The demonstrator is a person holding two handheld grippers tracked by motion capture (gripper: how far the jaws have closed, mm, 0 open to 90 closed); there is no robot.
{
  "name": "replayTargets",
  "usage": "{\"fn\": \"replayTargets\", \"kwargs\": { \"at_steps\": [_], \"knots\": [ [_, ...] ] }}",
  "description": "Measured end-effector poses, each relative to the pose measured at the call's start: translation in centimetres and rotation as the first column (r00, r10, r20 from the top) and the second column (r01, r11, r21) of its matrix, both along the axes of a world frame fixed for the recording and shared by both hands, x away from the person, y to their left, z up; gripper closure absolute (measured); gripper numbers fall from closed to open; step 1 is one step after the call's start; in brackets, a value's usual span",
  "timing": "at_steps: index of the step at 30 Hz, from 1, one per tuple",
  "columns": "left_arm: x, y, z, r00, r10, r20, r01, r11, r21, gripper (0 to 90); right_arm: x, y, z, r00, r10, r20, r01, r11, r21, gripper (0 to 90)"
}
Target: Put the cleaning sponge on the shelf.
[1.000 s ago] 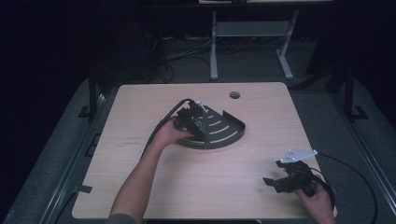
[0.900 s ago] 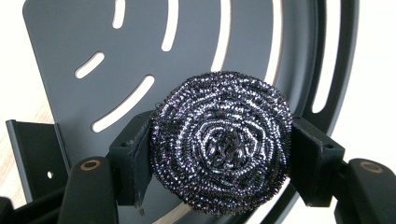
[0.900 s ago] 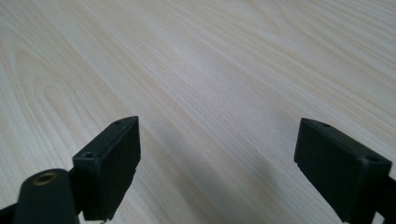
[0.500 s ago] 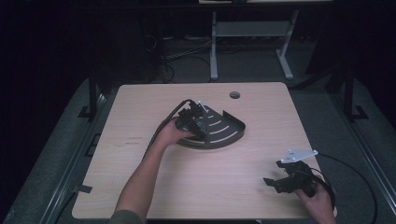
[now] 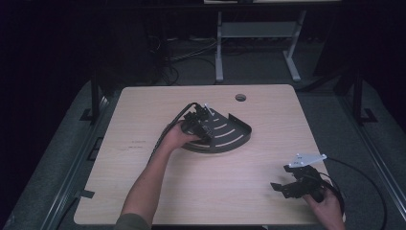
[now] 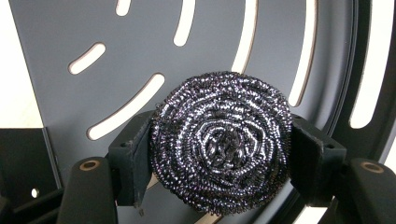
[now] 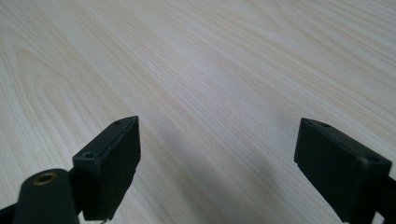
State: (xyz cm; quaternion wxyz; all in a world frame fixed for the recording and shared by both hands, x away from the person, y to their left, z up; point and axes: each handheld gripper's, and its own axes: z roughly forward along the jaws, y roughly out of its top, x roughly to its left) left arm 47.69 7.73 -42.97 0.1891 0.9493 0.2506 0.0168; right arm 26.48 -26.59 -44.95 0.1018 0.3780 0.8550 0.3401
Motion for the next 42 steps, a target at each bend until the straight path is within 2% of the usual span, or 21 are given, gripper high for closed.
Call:
{"fn": "replayTargets", "kwargs": {
  "at_steps": [11,15,18,29,34,42],
  "knots": [
    [0.1,0.0,-0.2,1.0000,0.005,-0.008,-0.005,1.0000,0.008,28.7,0.0,0.1,0.0,1.0000,0.004,-0.003,-0.004,1.000,-0.002,14.2],
    [0.0,0.0,0.0,0.9999,0.010,-0.001,-0.010,0.9999,-0.009,28.3,0.1,0.2,-0.1,1.0000,0.005,-0.003,-0.005,1.000,-0.005,14.2],
    [0.0,0.2,0.2,1.0000,0.004,-0.002,-0.004,1.0000,0.002,27.7,0.1,0.2,0.0,1.0000,0.006,-0.003,-0.006,1.000,-0.003,14.2],
    [-0.3,0.3,0.7,1.0000,0.006,0.002,-0.006,1.0000,-0.002,26.3,0.1,0.4,0.0,0.9999,0.011,-0.001,-0.011,1.000,-0.007,14.2],
    [-0.4,0.4,1.0,1.0000,-0.004,0.001,0.004,0.9999,0.014,25.7,0.1,0.4,0.0,0.9999,0.011,-0.002,-0.011,1.000,-0.005,14.2],
    [-1.0,0.8,2.0,1.0000,0.002,0.004,-0.002,1.0000,0.006,23.2,0.3,0.6,0.0,0.9999,0.015,0.000,-0.015,1.000,-0.009,14.2]
  ]
}}
